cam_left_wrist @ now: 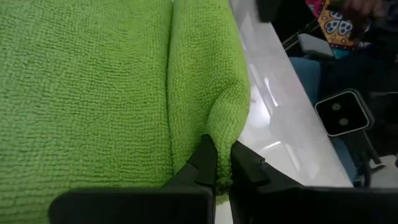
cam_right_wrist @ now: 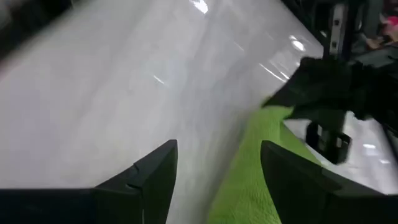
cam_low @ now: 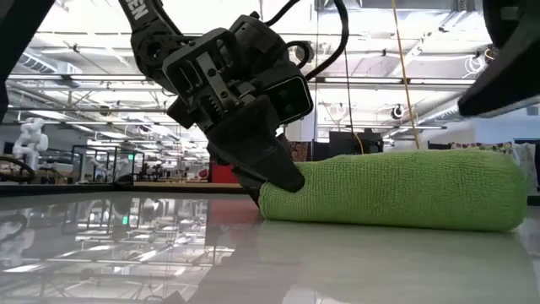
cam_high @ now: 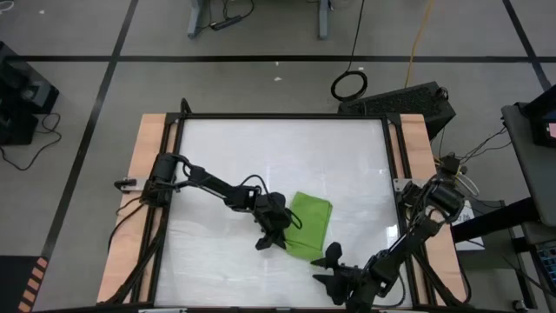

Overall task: Roll towel
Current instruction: Roll the green towel on the table

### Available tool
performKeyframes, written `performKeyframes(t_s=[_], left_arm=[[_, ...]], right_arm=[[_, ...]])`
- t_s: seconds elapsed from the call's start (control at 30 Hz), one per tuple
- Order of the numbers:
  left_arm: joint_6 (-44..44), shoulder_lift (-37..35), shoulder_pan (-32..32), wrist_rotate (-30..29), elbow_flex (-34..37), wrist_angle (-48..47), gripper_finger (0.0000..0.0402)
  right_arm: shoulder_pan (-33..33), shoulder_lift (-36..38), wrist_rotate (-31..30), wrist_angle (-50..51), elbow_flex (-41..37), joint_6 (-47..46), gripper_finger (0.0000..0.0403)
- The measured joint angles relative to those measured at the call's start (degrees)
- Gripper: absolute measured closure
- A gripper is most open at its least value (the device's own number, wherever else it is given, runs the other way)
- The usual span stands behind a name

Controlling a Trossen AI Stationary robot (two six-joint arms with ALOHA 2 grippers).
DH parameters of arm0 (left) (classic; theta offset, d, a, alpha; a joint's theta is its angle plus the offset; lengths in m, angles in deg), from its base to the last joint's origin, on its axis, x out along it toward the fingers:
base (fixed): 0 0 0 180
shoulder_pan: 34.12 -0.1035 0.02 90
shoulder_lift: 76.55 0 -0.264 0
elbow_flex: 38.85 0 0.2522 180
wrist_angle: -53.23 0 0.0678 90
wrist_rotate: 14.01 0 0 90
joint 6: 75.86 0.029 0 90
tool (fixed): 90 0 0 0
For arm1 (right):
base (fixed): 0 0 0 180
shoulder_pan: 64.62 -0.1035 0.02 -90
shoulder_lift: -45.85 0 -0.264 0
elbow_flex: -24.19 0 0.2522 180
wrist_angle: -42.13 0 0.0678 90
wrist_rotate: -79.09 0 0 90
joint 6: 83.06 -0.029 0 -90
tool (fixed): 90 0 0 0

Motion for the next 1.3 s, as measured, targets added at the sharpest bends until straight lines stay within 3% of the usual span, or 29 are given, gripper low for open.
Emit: performKeyframes(t_s=[0.23, 0.4, 0.57, 0.8, 1.0, 1.13, 1.3], left_arm=[[-1.45, -0.07, -0.77, 2.44, -0.04, -0.48, 0.0384], [-1.88, -0.11, -0.94, 2.50, -0.07, -0.87, 0.0384], [-2.59, -0.11, -1.01, 2.64, -0.07, -0.87, 0.0384], [-3.01, -0.11, -1.01, 3.95, -0.07, -0.94, 0.0384], [-3.83, -0.11, -0.98, 2.92, -0.05, -0.98, 0.0381], [-0.32, -0.10, -0.71, -1.91, 0.02, -0.98, 0.0353], [3.61, 0.05, -0.36, -4.03, 0.22, 1.99, 0.0271]], right_arm=[[0.70, -4.09, -2.18, 16.19, 4.39, -11.98, 0.0181], [0.69, -4.15, -2.81, 18.94, 4.39, -15.94, 0.0181], [1.86, -4.15, 0.28, 20.74, 4.39, -19.49, 0.0194], [3.42, -4.15, 3.14, 24.75, 4.38, -27.48, 0.0251], [4.37, -4.15, 4.29, 24.58, 2.88, -40.32, 0.0335], [4.34, -3.95, 6.00, 24.34, 2.60, -47.05, 0.0392], [3.79, -2.06, 9.15, 24.98, 2.42, -51.20, 0.0389]])
